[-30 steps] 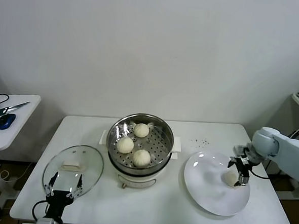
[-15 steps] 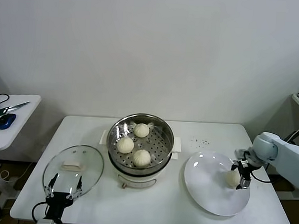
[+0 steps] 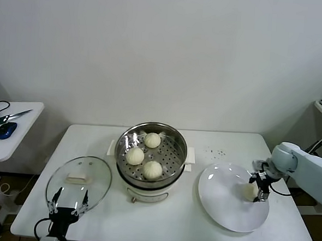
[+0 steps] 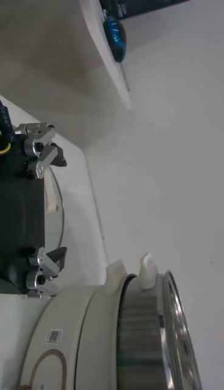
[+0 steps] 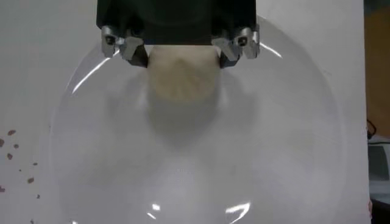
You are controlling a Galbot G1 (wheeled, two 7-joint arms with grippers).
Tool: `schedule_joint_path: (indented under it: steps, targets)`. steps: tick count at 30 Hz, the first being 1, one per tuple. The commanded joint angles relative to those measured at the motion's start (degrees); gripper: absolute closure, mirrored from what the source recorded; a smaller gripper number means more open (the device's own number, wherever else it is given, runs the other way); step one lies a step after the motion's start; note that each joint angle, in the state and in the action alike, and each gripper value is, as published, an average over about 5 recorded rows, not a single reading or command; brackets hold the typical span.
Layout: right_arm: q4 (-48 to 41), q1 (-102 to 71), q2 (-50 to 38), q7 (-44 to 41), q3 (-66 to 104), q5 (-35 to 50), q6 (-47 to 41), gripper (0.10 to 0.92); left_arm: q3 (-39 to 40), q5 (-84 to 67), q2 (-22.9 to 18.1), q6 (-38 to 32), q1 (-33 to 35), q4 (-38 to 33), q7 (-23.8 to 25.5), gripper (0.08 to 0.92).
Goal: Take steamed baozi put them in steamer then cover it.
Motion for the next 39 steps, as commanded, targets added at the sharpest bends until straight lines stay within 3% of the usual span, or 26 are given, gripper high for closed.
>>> schedule_joint_path:
  steps: [1, 9, 16, 23, 31, 39]
  targets:
    - [-0.49, -0.04, 0.29, 0.19, 0.40, -0.13, 0.09, 0.312, 0.00, -0.04, -0.02, 0.01, 0.20, -0.17, 0.01, 0.177]
    - [0.55, 4.61, 0.22, 1.06, -2.23, 4.48, -0.79, 0.346, -0.05, -0.15, 0.11, -0.01, 0.32, -0.42, 0.03, 0.177]
    - [2.46, 25.32, 2.90, 2.03, -17.69, 17.17, -2.29, 0.347, 0.73, 0.08, 0.51, 0.17, 0.55, -1.34, 0.12, 0.177]
    - [3.45, 45.01, 10.98, 2.63, -32.15, 31.20, -3.46, 0.339, 1.83, 0.20, 0.92, 0.21, 0.49, -2.01, 0.16, 0.177]
    - [3.62, 51.71, 21.77, 4.83, -36.37, 44.70, -5.87, 0.338, 3.35, 0.21, 1.39, 0.05, 0.49, -2.15, 0.19, 0.177]
    - [2.75, 49.06, 31.01, 6.91, -36.20, 48.15, -7.47, 0.338, 3.88, 0.11, 2.23, -0.13, 0.81, -2.32, 0.10, 0.177]
